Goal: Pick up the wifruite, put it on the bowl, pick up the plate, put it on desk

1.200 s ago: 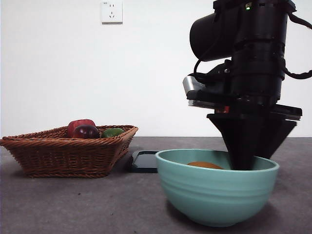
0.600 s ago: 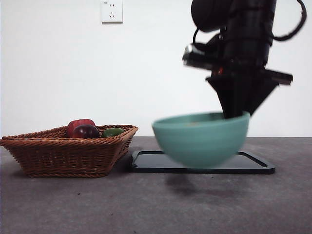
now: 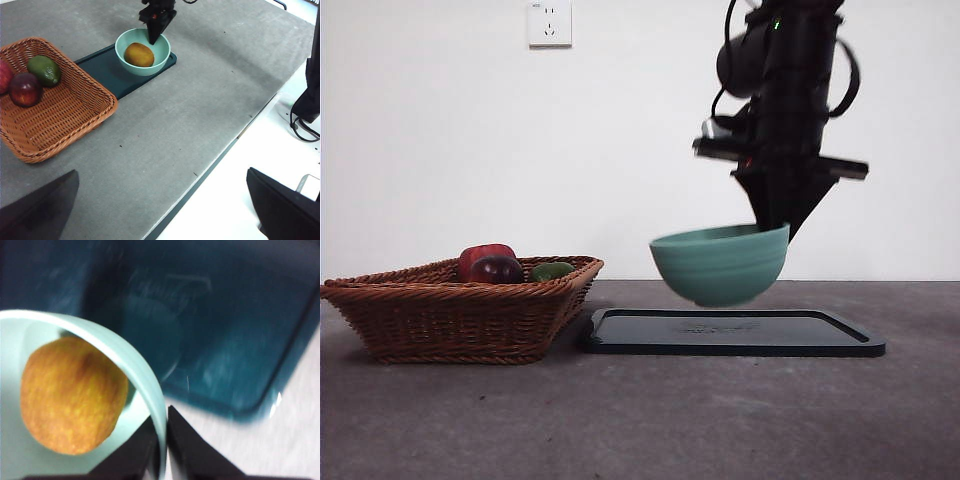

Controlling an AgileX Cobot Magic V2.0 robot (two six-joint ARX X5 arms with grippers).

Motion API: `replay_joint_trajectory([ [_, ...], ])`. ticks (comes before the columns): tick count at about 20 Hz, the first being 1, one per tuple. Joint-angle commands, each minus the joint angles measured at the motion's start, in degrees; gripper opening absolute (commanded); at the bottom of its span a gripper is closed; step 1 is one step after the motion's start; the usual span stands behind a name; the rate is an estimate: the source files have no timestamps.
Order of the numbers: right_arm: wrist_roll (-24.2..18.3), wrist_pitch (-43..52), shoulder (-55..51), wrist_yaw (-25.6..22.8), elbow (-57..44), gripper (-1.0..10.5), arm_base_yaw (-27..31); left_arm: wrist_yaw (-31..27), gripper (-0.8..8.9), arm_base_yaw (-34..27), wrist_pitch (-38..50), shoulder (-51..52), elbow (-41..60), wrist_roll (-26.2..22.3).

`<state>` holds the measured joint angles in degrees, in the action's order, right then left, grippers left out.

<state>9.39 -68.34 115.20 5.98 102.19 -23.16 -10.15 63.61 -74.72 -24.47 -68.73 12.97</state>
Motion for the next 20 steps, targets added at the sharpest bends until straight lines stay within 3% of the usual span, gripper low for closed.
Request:
replay_joint_trajectory([
  [1,-1.53,0.2,4.46,0.17,4.35,0.1,0.37,0.02,5.93,0.57,0.7,-0.2,-1.01,0.11],
  [7,-2.78,3.06,9.53,3.04,6.25,0.1,1.97,0.02,5.93,0.57,0.68,-0.2,-1.01,0.11],
  [15,-1.38,2.71,9.75,1.49,6.23,0.1,1.97,0.02,5.93,0.57,0.74,-0.2,-1.01,0.07],
  [18,-0.9,2.62,9.03,-0.48,6.75,3.6,2.51,0.02,5.93,0.57,1.11,-0.2,-1.01,0.11],
  [20,-0.63,1.46,6.82,-0.42,9.97,4.4,3.06,0.02,5.93,0.57,1.07,-0.2,-1.01,0.13],
])
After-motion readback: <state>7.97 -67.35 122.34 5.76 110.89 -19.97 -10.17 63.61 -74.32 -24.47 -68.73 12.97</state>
